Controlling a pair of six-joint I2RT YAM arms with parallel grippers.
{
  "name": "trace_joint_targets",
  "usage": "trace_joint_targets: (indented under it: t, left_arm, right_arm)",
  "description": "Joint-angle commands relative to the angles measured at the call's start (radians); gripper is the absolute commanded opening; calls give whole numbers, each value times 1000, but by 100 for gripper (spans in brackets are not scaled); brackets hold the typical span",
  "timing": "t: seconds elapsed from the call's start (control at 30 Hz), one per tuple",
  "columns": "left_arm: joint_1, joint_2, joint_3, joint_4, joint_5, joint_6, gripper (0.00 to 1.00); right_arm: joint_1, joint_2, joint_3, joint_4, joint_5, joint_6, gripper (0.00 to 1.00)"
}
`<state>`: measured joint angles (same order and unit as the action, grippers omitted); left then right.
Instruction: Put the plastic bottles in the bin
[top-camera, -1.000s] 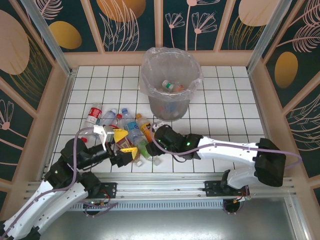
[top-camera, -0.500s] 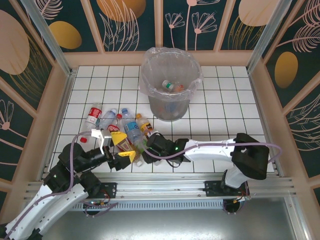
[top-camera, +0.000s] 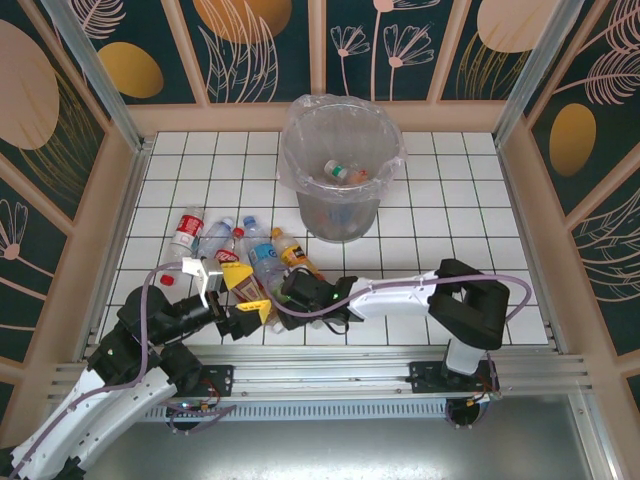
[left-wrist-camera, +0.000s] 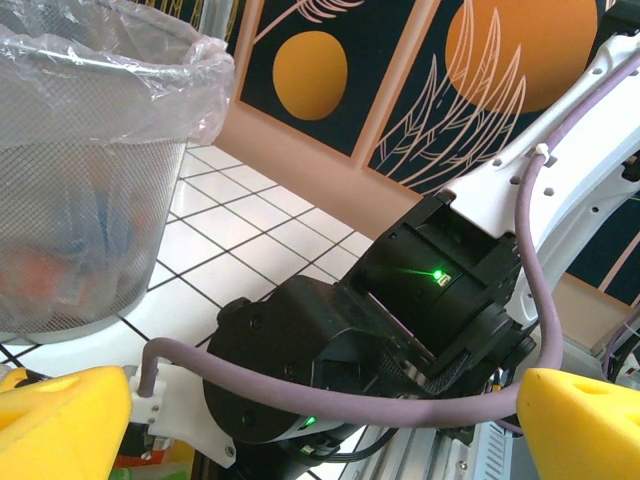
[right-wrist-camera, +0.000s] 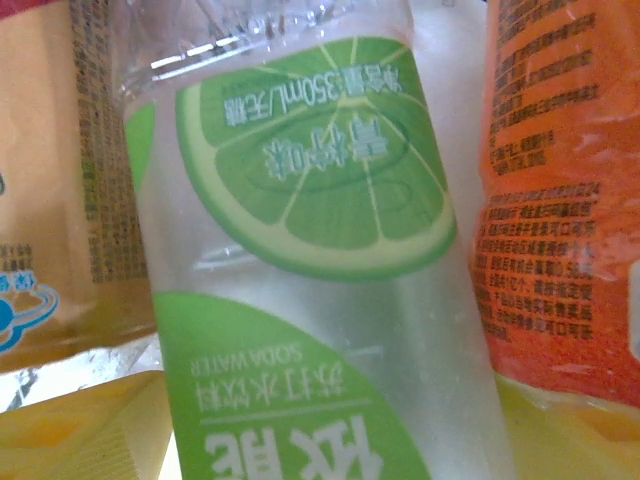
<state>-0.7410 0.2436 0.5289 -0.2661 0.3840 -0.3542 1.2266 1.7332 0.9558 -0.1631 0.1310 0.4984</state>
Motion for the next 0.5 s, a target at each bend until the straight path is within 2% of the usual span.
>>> trace_joint_targets:
  t: [0.0, 0.2, 0.47]
  left_arm:
    - [-3, 1, -10, 19, -7, -11, 99]
    - [-2, 0, -10, 18, -10, -12, 98]
    - [-3, -6, -9, 18, -14, -11, 98]
  right_arm:
    - [5, 22, 33, -6, 12, -29, 77]
    - [-1, -23, 13, -27, 30, -43, 64]
    - [-17, -181, -54, -25, -17, -67, 61]
